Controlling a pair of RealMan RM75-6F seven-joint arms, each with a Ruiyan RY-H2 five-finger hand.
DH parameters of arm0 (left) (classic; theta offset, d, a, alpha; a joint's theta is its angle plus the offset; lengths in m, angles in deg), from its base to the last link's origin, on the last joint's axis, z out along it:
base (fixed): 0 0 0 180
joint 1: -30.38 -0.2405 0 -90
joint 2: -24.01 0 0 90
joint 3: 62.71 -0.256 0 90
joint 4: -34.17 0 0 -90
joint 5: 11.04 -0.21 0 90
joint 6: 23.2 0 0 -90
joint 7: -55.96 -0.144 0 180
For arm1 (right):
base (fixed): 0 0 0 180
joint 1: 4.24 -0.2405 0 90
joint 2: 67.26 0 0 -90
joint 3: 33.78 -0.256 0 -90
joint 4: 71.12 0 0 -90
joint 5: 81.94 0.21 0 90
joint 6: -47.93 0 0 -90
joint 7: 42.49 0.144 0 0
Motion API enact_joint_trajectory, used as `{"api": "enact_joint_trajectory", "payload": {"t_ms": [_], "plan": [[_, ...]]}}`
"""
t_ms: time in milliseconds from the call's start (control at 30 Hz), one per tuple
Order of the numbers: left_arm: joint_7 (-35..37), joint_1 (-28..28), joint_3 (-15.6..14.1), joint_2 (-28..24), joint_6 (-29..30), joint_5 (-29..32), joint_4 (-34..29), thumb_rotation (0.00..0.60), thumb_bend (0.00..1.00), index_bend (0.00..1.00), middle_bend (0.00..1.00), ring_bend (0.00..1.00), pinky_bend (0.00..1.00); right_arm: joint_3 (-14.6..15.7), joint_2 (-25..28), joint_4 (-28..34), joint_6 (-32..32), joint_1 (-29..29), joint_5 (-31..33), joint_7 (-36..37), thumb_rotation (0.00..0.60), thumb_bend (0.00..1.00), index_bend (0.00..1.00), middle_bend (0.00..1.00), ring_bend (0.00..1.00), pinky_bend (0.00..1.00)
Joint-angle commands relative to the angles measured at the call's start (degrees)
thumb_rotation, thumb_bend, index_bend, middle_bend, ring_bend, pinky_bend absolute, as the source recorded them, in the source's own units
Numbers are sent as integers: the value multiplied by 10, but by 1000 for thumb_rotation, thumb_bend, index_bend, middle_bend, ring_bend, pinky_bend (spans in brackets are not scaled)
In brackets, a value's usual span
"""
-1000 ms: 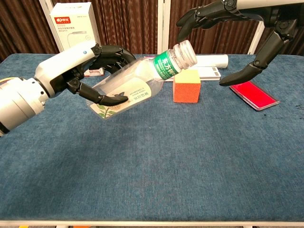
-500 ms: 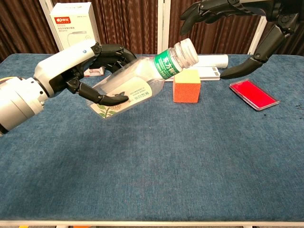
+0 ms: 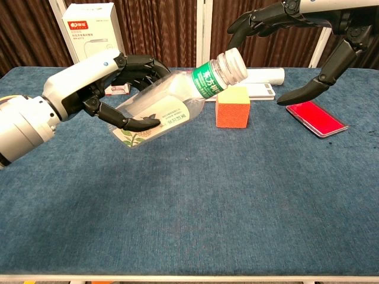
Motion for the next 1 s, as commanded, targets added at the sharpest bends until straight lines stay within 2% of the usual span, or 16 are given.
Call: {"api": "enact_joint_trajectory", "payload": {"t_ms": [33, 567, 800, 1000], "plan": [[0, 0, 0, 0, 0, 0, 0, 600, 431, 472, 486, 407, 322, 1, 1, 2, -1, 0, -4, 0, 569, 98, 207, 15, 0, 0], [9, 0, 2, 3, 5, -1, 2, 600, 431, 472, 486, 407, 322, -6, -5, -1, -24, 6, -9, 0, 572, 114, 206, 15, 0, 0], [15, -1, 5, 5, 14, -2, -4, 600, 430, 472, 486, 408, 322, -24, -45, -23, -78, 12, -21, -29, 600, 218, 204, 53, 0, 0], [25, -2, 5, 1, 12, 1, -12, 600, 430, 472, 486, 408, 322, -29, -74, -36, -98, 13, -21, -52, 600, 225, 260, 74, 0, 0]]}}
